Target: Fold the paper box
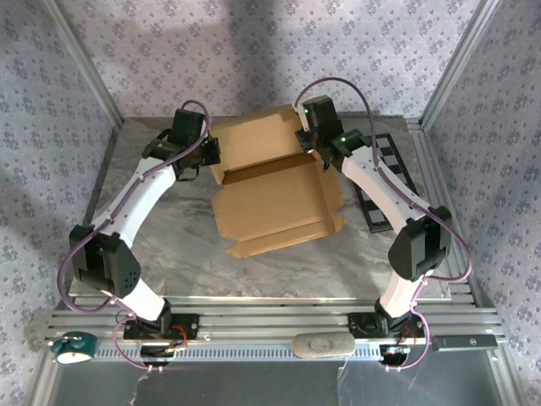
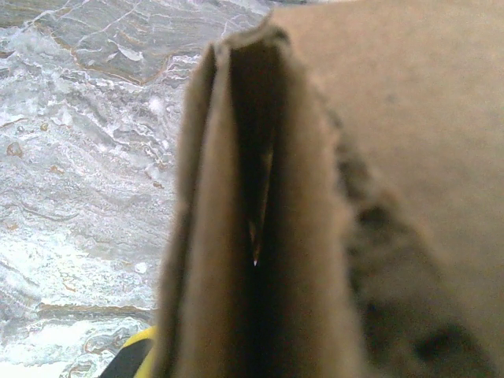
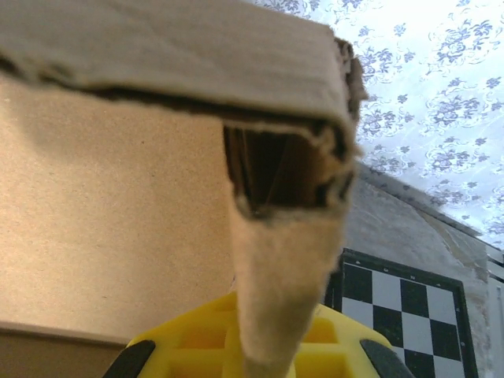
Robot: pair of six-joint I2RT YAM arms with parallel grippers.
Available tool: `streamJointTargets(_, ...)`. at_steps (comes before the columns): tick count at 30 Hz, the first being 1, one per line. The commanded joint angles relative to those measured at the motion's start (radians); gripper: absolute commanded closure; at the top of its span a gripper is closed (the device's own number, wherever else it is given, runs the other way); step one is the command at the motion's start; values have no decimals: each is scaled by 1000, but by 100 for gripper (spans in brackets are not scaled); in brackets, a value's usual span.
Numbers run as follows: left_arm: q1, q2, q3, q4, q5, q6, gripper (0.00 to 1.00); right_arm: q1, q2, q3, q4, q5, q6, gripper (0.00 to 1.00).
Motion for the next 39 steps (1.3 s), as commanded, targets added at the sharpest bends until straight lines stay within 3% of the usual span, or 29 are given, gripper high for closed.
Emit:
streamJointTargets(1,-4,-23,40,0,18,2,100,-4,19,31,-9,99,-37,100)
streamJointTargets(9,-6,-27,38,2,15,-3,100,20,54,63,-38,245,-96,100)
streamJointTargets(29,-11,-21,47,1,21,-9,100,72,52,8,53,369,-200,100)
streamJointTargets(34,-11,-22,46,4,23,-13,100,59,32,15,7,244,-147,100)
streamJointTargets(35,-10,-22,45,3,25,-16,100,49,21,14,-9,173,-125,96)
streamJointTargets(39,-7,-16,50,-1,28,-19,100,-21,-54,-13,-26,-155,-49,64)
